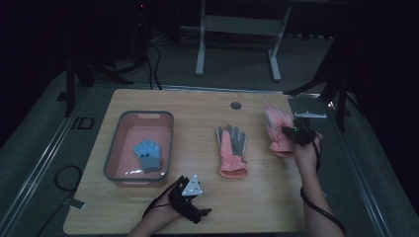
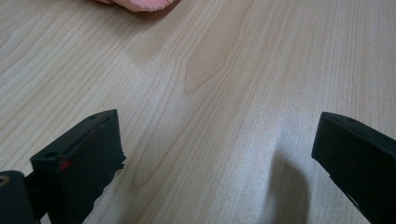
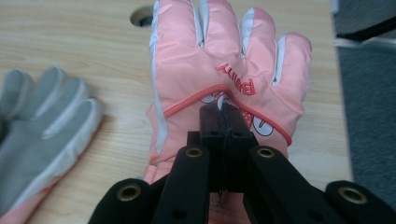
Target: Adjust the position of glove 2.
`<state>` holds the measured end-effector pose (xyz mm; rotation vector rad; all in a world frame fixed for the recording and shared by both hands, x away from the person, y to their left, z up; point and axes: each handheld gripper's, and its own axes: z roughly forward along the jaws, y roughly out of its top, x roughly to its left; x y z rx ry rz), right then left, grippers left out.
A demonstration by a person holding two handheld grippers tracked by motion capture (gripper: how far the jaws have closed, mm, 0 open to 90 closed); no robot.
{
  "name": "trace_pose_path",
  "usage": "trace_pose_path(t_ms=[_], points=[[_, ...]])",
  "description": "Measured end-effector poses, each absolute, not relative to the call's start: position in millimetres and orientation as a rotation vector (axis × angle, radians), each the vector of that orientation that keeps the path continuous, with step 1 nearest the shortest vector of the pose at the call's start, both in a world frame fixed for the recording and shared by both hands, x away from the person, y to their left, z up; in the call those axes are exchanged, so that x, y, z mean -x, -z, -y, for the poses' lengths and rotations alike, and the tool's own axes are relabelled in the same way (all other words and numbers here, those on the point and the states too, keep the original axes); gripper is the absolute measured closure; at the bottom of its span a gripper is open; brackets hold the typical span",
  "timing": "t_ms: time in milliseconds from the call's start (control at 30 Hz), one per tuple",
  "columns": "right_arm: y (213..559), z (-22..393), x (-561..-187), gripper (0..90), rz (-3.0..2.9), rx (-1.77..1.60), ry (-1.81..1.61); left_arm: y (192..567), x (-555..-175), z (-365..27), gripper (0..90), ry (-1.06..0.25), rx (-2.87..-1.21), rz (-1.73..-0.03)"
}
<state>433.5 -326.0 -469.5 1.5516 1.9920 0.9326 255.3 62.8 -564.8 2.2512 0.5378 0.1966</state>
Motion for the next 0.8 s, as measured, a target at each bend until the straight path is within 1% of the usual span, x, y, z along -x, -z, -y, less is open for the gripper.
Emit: trace_pose_path(t_ms=[100, 200, 233, 267, 333, 433, 467, 567, 800], points=[[455, 323, -416, 89.5, -1.95, -1.559, -0.964, 565, -256, -63, 2.0, -0.197, -2.249, -0.537], [449, 322, -407, 89.5, -1.943, -1.555, -0.97, 565, -256, -63, 2.1, -0.197, -2.249, -0.533], [443, 321, -395, 89.5, -1.926, -1.567, -1.002, 564, -255, -63, 2.0, -0.199, -2.248, -0.531], [443, 321, -395, 89.5, -1.926, -1.567, -1.002, 564, -255, -63, 2.1, -0.199, -2.248, -0.531], [439, 319, -380, 89.4, -1.915, -1.577, -1.02, 564, -255, -64, 2.0, -0.201, -2.244, -0.527], [439, 317, -375, 89.4, -1.917, -1.572, -1.02, 563, -254, -63, 2.0, -0.206, -2.247, -0.522], [440, 313, -361, 89.4, -1.919, -1.567, -1.021, 564, -254, -63, 2.0, -0.207, -2.246, -0.523], [442, 310, -354, 89.4, -1.926, -1.554, -1.003, 564, -254, -62, 2.0, -0.215, -2.252, -0.518], [463, 299, -338, 89.4, -1.915, -1.584, -1.005, 564, -253, -62, 2.0, -0.225, -2.252, -0.52]])
